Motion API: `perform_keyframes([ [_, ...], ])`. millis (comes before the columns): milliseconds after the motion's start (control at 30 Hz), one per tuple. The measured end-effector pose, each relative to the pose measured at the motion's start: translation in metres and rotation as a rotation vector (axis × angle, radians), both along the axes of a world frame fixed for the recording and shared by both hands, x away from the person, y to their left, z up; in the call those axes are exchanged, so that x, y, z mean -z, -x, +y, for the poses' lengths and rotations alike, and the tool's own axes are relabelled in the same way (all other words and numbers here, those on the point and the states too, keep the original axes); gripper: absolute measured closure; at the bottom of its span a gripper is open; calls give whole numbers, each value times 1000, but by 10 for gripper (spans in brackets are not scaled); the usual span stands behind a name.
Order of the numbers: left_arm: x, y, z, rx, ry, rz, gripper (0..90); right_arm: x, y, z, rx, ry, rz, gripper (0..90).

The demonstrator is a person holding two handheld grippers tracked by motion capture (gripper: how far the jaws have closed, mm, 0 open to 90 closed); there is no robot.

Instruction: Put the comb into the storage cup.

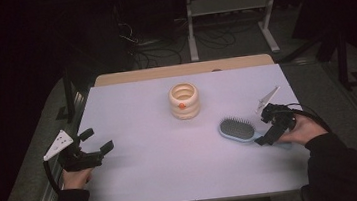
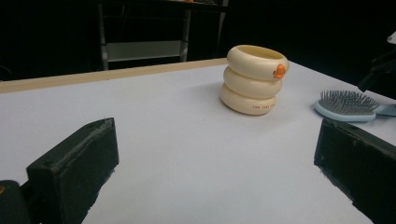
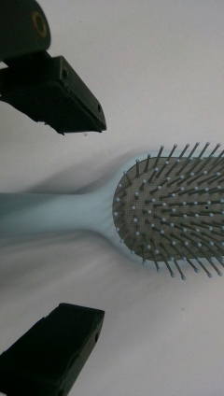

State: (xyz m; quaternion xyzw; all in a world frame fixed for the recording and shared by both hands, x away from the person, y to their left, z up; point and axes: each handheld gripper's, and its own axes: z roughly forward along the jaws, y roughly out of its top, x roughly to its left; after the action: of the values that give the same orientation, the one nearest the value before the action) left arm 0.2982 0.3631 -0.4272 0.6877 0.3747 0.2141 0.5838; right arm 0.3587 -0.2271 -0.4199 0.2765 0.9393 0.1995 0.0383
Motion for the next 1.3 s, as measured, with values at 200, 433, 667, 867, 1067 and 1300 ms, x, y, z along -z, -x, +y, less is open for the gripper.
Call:
perform_keyframes([
  [200, 0, 0, -1, 4, -6, 1, 0, 5, -1, 3, -18, 7, 14, 133],
  [433, 0, -1, -1, 6, -6, 3, 0, 7, -1, 4, -23, 15, 0, 151],
  [667, 0, 0, -1, 8, -7, 1, 0, 14, -1, 1, -39, 5, 21, 264],
  [867, 0, 0, -2, 8, -9, 2, 0, 18, 2, -4, -44, -12, 14, 397],
  [1067, 0, 0, -2, 8, -11, 1, 0, 19, 2, -6, -29, 1, 1, 503],
  [1300, 0, 0, -2, 7, -11, 1, 0, 20, 1, -3, -36, 5, 2, 600],
])
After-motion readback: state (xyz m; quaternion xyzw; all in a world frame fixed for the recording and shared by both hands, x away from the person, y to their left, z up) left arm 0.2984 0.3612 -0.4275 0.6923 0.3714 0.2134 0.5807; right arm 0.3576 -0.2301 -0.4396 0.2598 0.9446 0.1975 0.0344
